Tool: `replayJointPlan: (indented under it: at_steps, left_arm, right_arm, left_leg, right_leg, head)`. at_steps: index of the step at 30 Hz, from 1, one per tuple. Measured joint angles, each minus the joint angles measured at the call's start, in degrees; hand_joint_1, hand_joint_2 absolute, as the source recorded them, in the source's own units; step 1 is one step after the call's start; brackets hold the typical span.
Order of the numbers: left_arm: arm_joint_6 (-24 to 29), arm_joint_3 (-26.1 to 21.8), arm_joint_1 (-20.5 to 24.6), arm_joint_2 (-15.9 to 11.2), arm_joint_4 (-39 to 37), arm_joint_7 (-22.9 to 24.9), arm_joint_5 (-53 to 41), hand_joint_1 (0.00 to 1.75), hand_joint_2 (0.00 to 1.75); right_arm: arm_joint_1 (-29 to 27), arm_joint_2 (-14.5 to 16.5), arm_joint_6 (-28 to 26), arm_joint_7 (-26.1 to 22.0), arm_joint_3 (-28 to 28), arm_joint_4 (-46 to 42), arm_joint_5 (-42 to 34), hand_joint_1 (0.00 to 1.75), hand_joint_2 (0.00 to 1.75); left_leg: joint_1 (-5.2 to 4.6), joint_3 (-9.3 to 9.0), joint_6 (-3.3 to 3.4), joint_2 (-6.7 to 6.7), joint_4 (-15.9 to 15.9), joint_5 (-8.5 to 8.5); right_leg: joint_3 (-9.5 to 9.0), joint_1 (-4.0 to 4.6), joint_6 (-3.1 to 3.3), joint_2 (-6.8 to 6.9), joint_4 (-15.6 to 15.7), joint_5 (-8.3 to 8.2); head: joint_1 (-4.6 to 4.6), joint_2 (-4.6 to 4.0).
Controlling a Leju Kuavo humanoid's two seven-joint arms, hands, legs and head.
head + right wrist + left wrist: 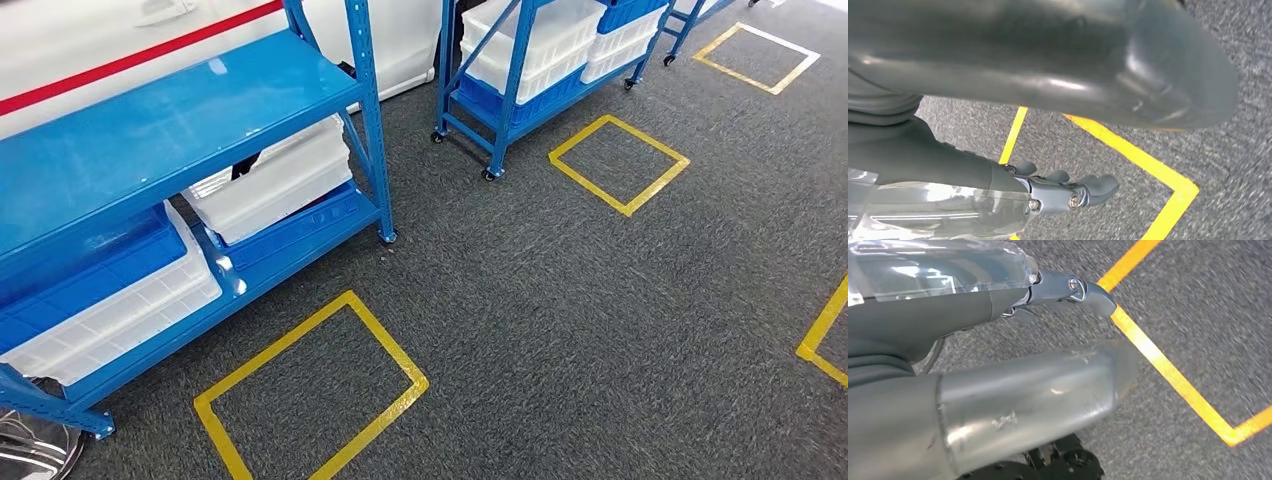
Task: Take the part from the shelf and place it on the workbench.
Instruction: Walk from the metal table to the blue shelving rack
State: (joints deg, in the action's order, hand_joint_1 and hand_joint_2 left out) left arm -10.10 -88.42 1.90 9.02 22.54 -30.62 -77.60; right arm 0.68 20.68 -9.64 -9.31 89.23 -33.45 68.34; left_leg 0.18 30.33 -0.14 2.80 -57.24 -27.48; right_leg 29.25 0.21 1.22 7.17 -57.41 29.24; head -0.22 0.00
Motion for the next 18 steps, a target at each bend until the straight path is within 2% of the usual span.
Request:
replayJointPlan:
  at_steps: [1, 3, 4, 5, 6, 7, 8, 9, 10, 12, 13, 14, 15, 16, 17, 18]
  left_arm:
    - [0.0, 0.0, -0.1, 0.0, 0.0, 0.0, 0.0, 0.0, 0.0]
    - [0.0, 0.0, -0.1, 0.0, 0.1, 0.0, 0.0, 0.0, 0.0]
    - [-0.1, 0.0, 0.0, 0.0, 0.1, 0.0, -0.1, 0.0, 0.0]
    - [-0.1, 0.0, 0.1, 0.0, 0.1, 0.1, -0.1, 0.0, 0.0]
    - [-0.1, 0.0, 0.1, 0.0, 0.1, 0.1, -0.1, 0.0, 0.0]
    - [-0.1, 0.0, 0.1, 0.0, 0.1, 0.1, -0.1, 0.0, 0.0]
    - [-0.1, 0.0, 0.1, 0.0, 0.1, 0.1, -0.1, 0.0, 0.0]
    - [-0.1, 0.0, 0.0, 0.0, 0.1, 0.1, -0.1, 0.0, 0.0]
    - [-0.1, 0.0, 0.0, 0.0, 0.1, 0.1, -0.1, 0.0, 0.0]
    - [-0.1, 0.0, 0.1, 0.0, 0.1, 0.1, -0.1, 0.0, 0.0]
    - [-0.1, 0.0, 0.2, 0.0, 0.1, 0.1, -0.1, 0.0, 0.0]
    - [-0.1, 0.0, 0.2, 0.0, 0.1, 0.1, -0.1, 0.0, 0.0]
    - [-0.1, 0.0, 0.0, 0.0, 0.2, 0.1, -0.1, 0.0, 0.0]
    - [-0.1, 0.0, -0.1, 0.0, 0.2, 0.1, -0.2, 0.0, 0.0]
    - [-0.1, -0.1, -0.3, 0.0, 0.2, 0.1, -0.2, 0.0, 0.0]
    - [-0.1, -0.1, -0.3, 0.0, 0.2, 0.2, -0.2, 0.0, 0.0]
  right_arm:
    - [0.1, 0.0, 0.0, 0.0, 0.0, 0.0, 0.1, 0.0, 0.0]
    - [0.2, 0.0, 0.0, -0.1, 0.0, 0.0, 0.2, 0.0, 0.0]
    - [0.1, 0.0, 0.0, -0.1, 0.0, 0.0, 0.2, 0.0, 0.0]
    - [0.0, 0.0, 0.0, -0.2, 0.0, 0.0, 0.2, 0.0, 0.0]
    - [-0.1, 0.0, 0.0, -0.2, 0.0, 0.0, 0.2, 0.0, 0.0]
    - [-0.2, 0.0, 0.0, -0.2, 0.0, 0.1, 0.3, 0.0, 0.0]
    - [-0.2, 0.0, 0.0, -0.2, 0.0, 0.1, 0.3, 0.0, 0.0]
    - [-0.2, 0.0, 0.0, -0.2, 0.0, 0.1, 0.3, 0.0, 0.0]
    - [-0.3, 0.0, 0.0, -0.2, 0.0, 0.1, 0.3, 0.0, 0.0]
    - [-0.3, 0.0, -0.1, -0.2, 0.0, 0.1, 0.3, 0.0, 0.0]
    - [-0.3, 0.0, -0.1, -0.2, 0.0, 0.1, 0.3, 0.0, 0.0]
    - [-0.3, 0.0, -0.1, -0.2, 0.0, 0.1, 0.3, 0.0, 0.0]
    - [-0.3, 0.0, -0.1, -0.2, 0.0, 0.1, 0.3, 0.0, 0.0]
    - [-0.2, 0.0, -0.2, -0.2, 0.0, 0.1, 0.3, 0.0, 0.0]
    - [-0.2, 0.1, -0.2, -0.2, 0.0, 0.1, 0.3, 0.0, 0.0]
    - [-0.2, 0.1, -0.2, -0.2, 0.0, 0.1, 0.3, 0.0, 0.0]
  left_leg:
    - [0.13, -0.11, 0.33, -0.55, 0.3, 0.25]
    - [0.5, -0.24, 1.01, -1.69, 0.9, 0.87]
    - [0.58, -0.19, 1.21, -2.24, 1.0, 1.1]
    - [0.59, 0.01, 1.35, -2.86, 1.0, 1.21]
    - [0.58, 0.17, 1.4, -3.57, 0.9, 1.27]
    - [0.58, 0.26, 1.39, -4.34, 0.8, 1.31]
    - [0.59, 0.3, 1.33, -5.17, 0.7, 1.3]
    - [0.62, 0.3, 1.22, -6.02, 0.5, 1.26]
    - [0.67, 0.32, 1.06, -6.81, 0.3, 1.18]
    - [0.62, 0.67, 0.42, -8.25, -0.2, 1.05]
    - [0.61, 0.95, 0.02, -8.88, -0.4, 1.06]
    - [0.66, 1.24, -0.44, -9.52, -0.4, 1.15]
    - [0.78, 1.47, -0.88, -10.15, -0.4, 1.28]
    - [0.92, 1.63, -1.21, -10.04, -0.5, 1.24]
    - [0.95, 1.98, -1.46, -8.96, -1.1, 0.75]
    - [0.93, 2.8, -1.62, -7.32, -2.9, -0.43]
  right_leg:
    - [-0.09, -0.08, -0.35, -0.49, -0.2, 0.29]
    - [1.0, -0.33, -0.99, -3.43, -3.0, 2.51]
    - [2.42, -0.55, -1.22, -5.31, -6.1, 4.42]
    - [4.26, -0.67, -1.36, -6.37, -10.0, 6.4]
    - [6.02, -0.77, -1.47, -6.8, -13.5, 7.78]
    - [7.1, -0.88, -1.56, -6.94, -15.6, 8.06]
    - [7.23, -1.0, -1.61, -7.03, -15.7, 7.15]
    - [6.29, -1.16, -1.61, -7.28, -13.5, 5.21]
    - [4.63, -1.36, -1.59, -8.09, -9.8, 2.84]
    - [1.86, -1.61, -1.48, -10.78, -3.3, 0.14]
    - [1.29, -1.59, -1.38, -11.65, -1.7, -0.19]
    - [1.21, -1.44, -1.19, -11.83, -1.4, -0.02]
    - [1.23, -1.36, -0.88, -11.19, -1.3, -0.13]
    - [1.15, -1.34, -0.49, -10.49, -1.1, -0.27]
    - [1.07, -1.34, 0.0, -9.82, -0.9, -0.41]
    - [1.01, -1.36, 0.47, -9.01, -0.7, -0.52]
  head:
    - [0.03, 0.0]
    - [0.22, 0.0]
    - [0.31, 0.0]
    - [0.36, 0.0]
    - [0.36, 0.0]
    - [0.36, 0.0]
    - [0.36, 0.0]
    - [0.37, 0.0]
    - [0.38, 0.0]
    - [0.35, 0.0]
    - [0.34, 0.0]
    - [0.32, 0.0]
    - [0.3, 0.0]
    - [0.3, 0.0]
    - [0.18, 0.0]
    - [-0.05, 0.0]
